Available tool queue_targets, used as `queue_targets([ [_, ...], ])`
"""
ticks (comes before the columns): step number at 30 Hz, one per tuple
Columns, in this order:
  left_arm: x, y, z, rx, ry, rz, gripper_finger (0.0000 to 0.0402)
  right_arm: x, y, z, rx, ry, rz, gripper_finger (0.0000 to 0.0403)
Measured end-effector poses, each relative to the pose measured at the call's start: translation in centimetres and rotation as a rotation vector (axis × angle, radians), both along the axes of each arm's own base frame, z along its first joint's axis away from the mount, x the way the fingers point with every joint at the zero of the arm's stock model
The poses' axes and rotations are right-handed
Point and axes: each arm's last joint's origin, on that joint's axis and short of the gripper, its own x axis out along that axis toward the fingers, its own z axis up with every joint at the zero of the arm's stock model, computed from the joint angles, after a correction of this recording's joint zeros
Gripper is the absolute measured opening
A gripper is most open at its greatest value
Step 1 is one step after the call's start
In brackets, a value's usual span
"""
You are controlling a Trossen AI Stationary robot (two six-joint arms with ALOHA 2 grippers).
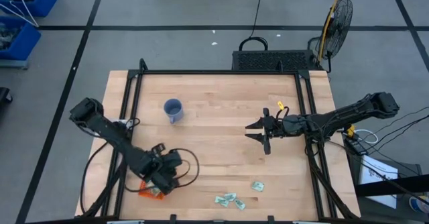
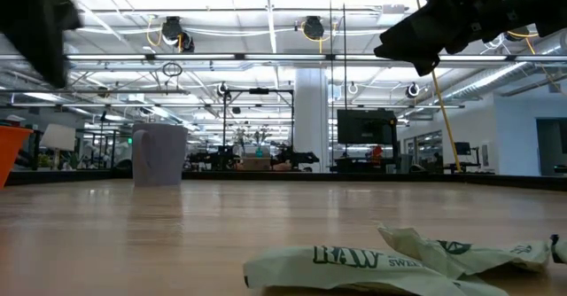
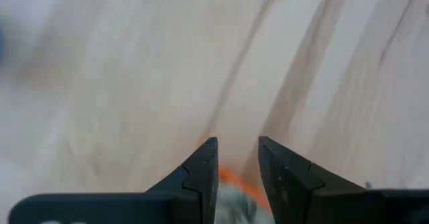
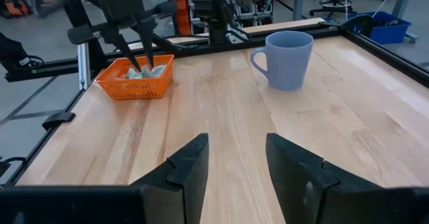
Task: Pick and place Stevia / Truvia into bins
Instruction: Put the stevia packet into the orange bin
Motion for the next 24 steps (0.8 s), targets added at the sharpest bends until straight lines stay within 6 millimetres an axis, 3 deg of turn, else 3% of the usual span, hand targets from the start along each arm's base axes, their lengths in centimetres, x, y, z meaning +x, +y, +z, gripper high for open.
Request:
queue_targets([
  [4, 1.5, 1.3, 1.0, 0.076, -0.055, -0.036, 0.0113, 0.0, 0.1, -0.1, 0.009, 0.013, 0.041, 0.0141],
  [8, 2.6, 2.6, 1.2, 0.157, -0.091, -0.06, 0.0113, -0.2, 0.7, -0.6, 0.053, 0.069, 0.214, 0.0141],
  [13, 3.5, 3.9, 1.3, 0.189, -0.099, -0.064, 0.0113, -0.4, 1.4, -0.7, 0.053, 0.089, 0.27, 0.0141],
  [18, 4.2, 4.7, 1.3, 0.201, -0.105, -0.088, 0.0113, -0.4, 3.5, -0.8, 0.1, 0.119, 0.446, 0.0141],
  [24, 4.7, 5.8, 1.3, 0.221, -0.073, -0.143, 0.0113, 0.5, 6.5, -1.1, -0.021, 0.154, 0.53, 0.0141],
])
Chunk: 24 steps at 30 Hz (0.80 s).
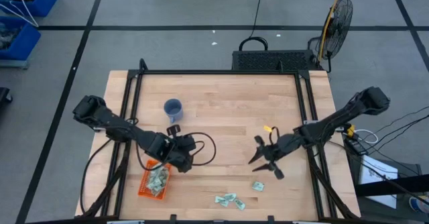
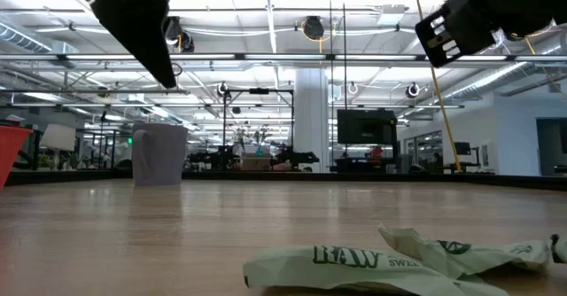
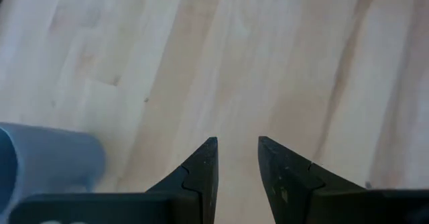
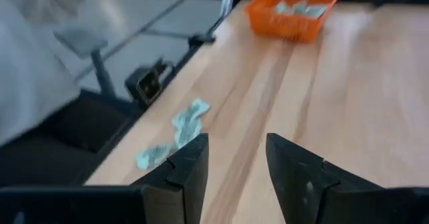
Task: Pick and place Stevia / Truvia into bins
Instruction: Put the stevia packet into the orange bin
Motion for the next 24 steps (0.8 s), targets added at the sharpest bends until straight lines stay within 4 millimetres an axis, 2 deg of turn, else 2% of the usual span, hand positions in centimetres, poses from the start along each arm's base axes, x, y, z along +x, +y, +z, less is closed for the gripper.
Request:
queue_targets([
  [6, 0.6, 1.7, 0.0, 0.037, 0.027, -0.017, 0.0113, 0.7, 2.5, -3.2, -0.06, 0.126, -0.027, 0.0141],
  [12, 1.1, 3.2, 0.0, 0.039, 0.028, 0.033, 0.0113, 1.1, 4.9, -6.4, -0.071, 0.169, 0.045, 0.0141],
  [19, 1.3, 4.0, 0.0, 0.04, 0.028, 0.061, 0.0113, 0.9, 5.7, -8.3, -0.019, 0.276, 0.009, 0.0141],
  [24, 1.4, 4.1, 0.0, 0.043, 0.031, 0.057, 0.0113, 0.5, 6.4, -9.9, -0.068, 0.328, 0.036, 0.0141],
])
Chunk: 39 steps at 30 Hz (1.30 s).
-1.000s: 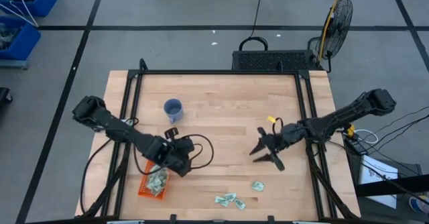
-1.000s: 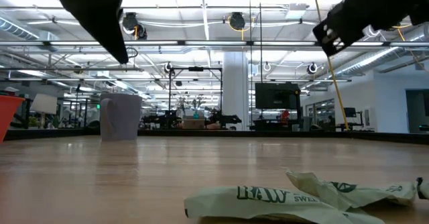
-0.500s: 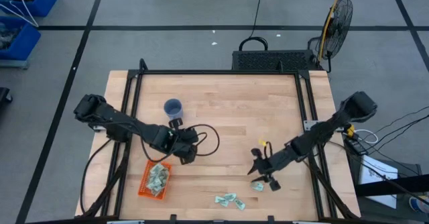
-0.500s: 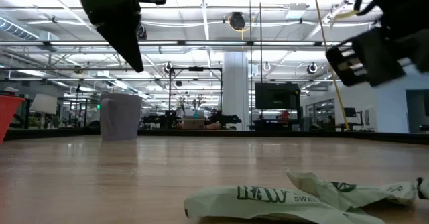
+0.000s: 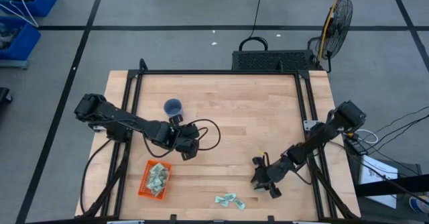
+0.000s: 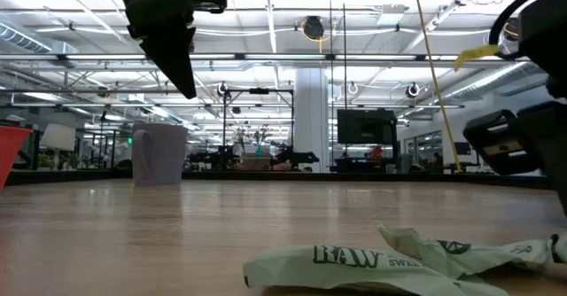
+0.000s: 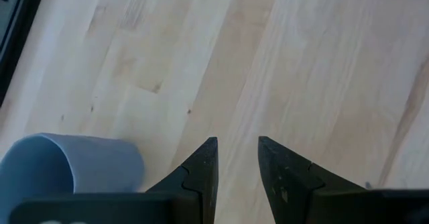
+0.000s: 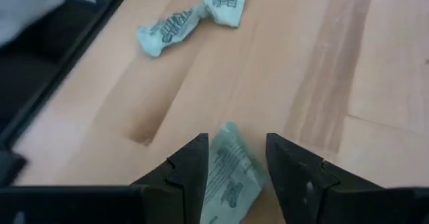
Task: Pick and place Stevia / Truvia into bins
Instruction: Put the stevia packet into the orange bin
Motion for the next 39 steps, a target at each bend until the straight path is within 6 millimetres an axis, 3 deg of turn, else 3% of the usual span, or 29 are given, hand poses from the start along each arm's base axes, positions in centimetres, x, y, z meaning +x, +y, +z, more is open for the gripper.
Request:
queue_targets([
  [10, 0.0, 0.0, 0.0, 0.005, 0.003, -0.015, 0.0113, -0.6, 0.7, -1.2, -0.152, -0.052, 0.019, 0.0134],
  [20, 0.0, 0.0, 0.0, 0.005, 0.003, -0.016, 0.0113, -0.3, 0.8, -1.0, -0.135, -0.09, 0.019, 0.0012],
  [24, 0.0, 0.0, 0.0, 0.004, 0.002, -0.014, 0.0113, 0.4, 0.6, -0.5, -0.169, -0.195, 0.032, 0.0014],
  [29, 0.1, 0.0, 0.0, 0.001, -0.01, -0.013, 0.0113, 2.0, -1.0, 0.5, -0.375, -0.391, -0.095, 0.0012],
  [34, 1.0, -0.3, 0.3, -0.026, -0.107, -0.014, 0.0113, 4.2, -3.7, 2.7, -0.565, -0.602, -0.362, 0.0004],
  [39, 2.0, -0.6, 0.8, -0.061, -0.221, -0.016, 0.0113, 5.9, -5.9, 4.5, -0.624, -0.743, -0.402, 0.0012],
])
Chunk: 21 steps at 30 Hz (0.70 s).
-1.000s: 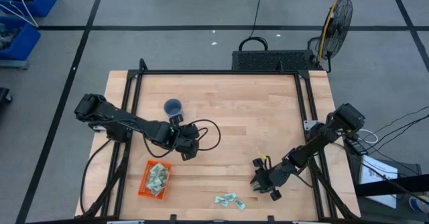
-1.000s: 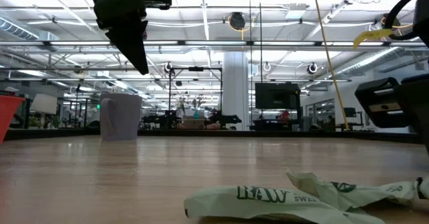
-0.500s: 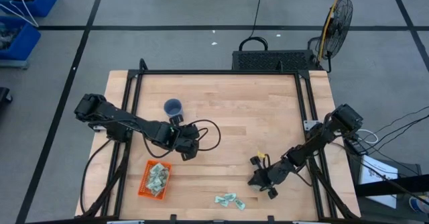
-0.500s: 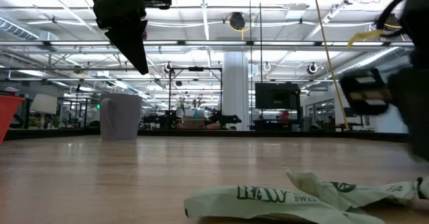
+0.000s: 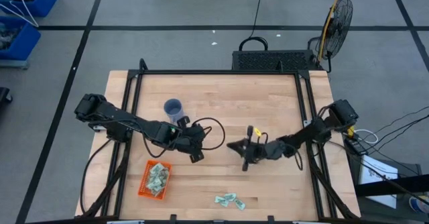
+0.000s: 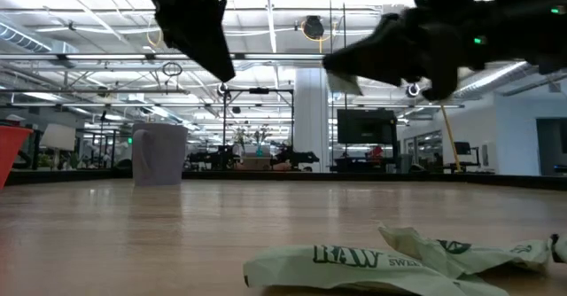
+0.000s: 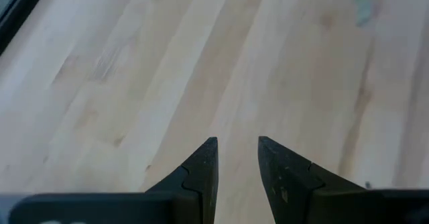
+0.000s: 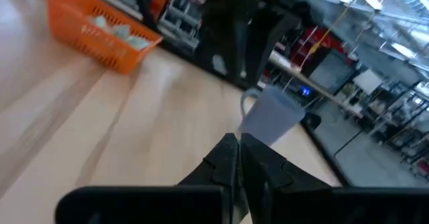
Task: Pick and place Stevia / Truvia into bins
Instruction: Put the stevia packet into the orange bin
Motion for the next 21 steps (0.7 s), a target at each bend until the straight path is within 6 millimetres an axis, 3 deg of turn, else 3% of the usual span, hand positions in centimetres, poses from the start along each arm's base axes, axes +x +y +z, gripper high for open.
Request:
queue_targets([
  [8, 1.4, -0.5, 1.0, -0.006, -0.161, -0.065, 0.0113, 2.9, -2.0, 2.2, -0.012, -0.054, -0.07, 0.0008],
  [14, 2.3, -0.1, 1.6, -0.03, -0.262, -0.048, 0.0113, 3.3, -3.0, 2.4, -0.016, -0.063, -0.101, 0.0011],
  [21, 3.7, 0.6, 0.7, -0.049, -0.295, -0.021, 0.0113, 3.4, -2.9, 2.5, -0.016, -0.073, -0.05, 0.0008],
])
